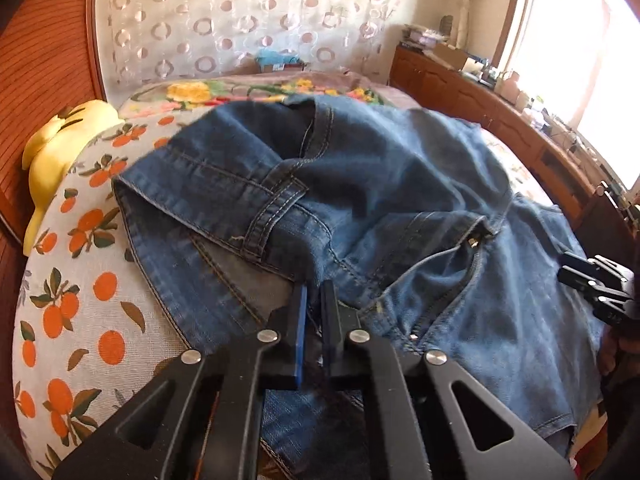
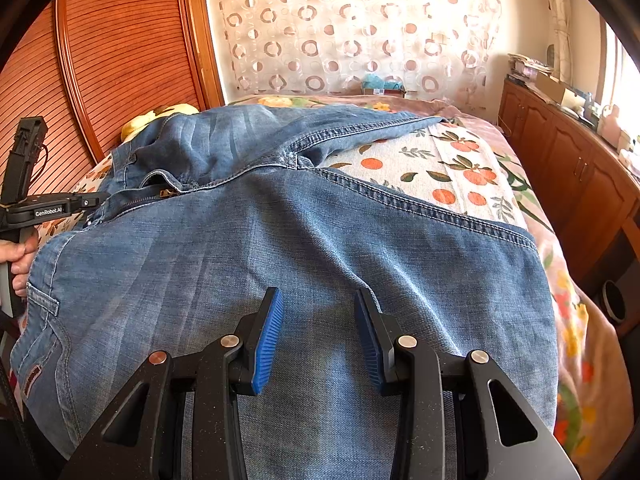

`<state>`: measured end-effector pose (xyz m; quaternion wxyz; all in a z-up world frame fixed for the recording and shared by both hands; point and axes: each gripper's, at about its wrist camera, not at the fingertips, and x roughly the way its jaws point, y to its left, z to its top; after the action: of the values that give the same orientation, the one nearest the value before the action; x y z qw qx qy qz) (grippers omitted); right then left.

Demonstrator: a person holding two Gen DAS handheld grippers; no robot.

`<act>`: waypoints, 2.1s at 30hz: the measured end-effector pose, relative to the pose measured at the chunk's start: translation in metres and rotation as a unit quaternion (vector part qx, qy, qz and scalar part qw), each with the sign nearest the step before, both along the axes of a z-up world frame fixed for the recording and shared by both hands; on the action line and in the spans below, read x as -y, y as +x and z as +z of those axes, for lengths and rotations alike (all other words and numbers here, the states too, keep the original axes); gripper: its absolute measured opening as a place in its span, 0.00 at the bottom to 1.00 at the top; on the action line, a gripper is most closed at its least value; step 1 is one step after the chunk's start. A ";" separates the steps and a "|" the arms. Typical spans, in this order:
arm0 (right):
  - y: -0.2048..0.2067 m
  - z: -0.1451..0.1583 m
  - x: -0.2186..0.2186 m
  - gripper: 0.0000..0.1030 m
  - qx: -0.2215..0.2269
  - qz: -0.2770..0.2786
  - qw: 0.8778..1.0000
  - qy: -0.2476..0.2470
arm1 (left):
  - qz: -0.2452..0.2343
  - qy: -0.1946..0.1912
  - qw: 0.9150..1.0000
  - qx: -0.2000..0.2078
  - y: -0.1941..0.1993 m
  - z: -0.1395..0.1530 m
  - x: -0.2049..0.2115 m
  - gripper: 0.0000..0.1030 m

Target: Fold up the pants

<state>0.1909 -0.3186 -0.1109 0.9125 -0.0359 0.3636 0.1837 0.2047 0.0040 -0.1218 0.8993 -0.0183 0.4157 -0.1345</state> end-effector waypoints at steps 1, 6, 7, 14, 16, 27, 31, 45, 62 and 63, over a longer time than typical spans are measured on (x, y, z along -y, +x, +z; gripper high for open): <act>0.000 0.000 0.000 0.37 0.000 0.000 1.000 0.000 | 0.004 -0.007 1.000 0.011 -0.004 0.008 -0.003 0.06; 0.001 0.000 -0.002 0.37 -0.002 0.001 1.000 0.000 | 0.020 -0.055 0.997 0.058 -0.016 0.053 -0.028 0.06; 0.001 0.000 -0.002 0.37 -0.001 0.001 1.000 0.000 | 0.020 -0.063 0.996 0.063 -0.018 0.059 -0.031 0.06; 0.001 -0.001 -0.001 0.37 0.001 -0.005 1.000 0.000 | 0.035 0.010 0.997 0.065 -0.018 0.060 -0.022 0.09; 0.000 0.000 0.000 0.37 0.004 -0.006 1.000 0.001 | 0.030 -0.010 0.998 0.050 -0.017 0.054 -0.027 0.18; 0.013 0.032 0.013 0.37 0.022 0.001 1.000 -0.005 | -0.005 -0.008 0.998 0.056 -0.011 0.044 -0.007 0.47; 0.050 0.050 0.024 0.38 0.023 -0.010 1.000 -0.018 | -0.006 0.003 0.999 0.041 0.002 0.030 -0.001 0.47; 0.251 0.035 0.045 0.37 -0.073 -0.087 0.992 0.049 | 0.016 0.027 0.999 0.020 0.022 -0.004 -0.012 0.47; 0.321 0.035 0.024 0.02 -0.093 -0.137 0.985 0.046 | 0.017 0.058 0.998 0.025 0.020 -0.010 -0.002 0.48; 0.317 0.041 0.022 0.02 -0.075 -0.136 0.987 0.047 | 0.018 0.057 0.998 0.025 0.020 -0.010 -0.003 0.48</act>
<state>0.5076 -0.3405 -0.0704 0.8999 0.0707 0.4233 0.0775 0.2245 0.0065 -0.1313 0.9113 0.0287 0.3997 -0.0950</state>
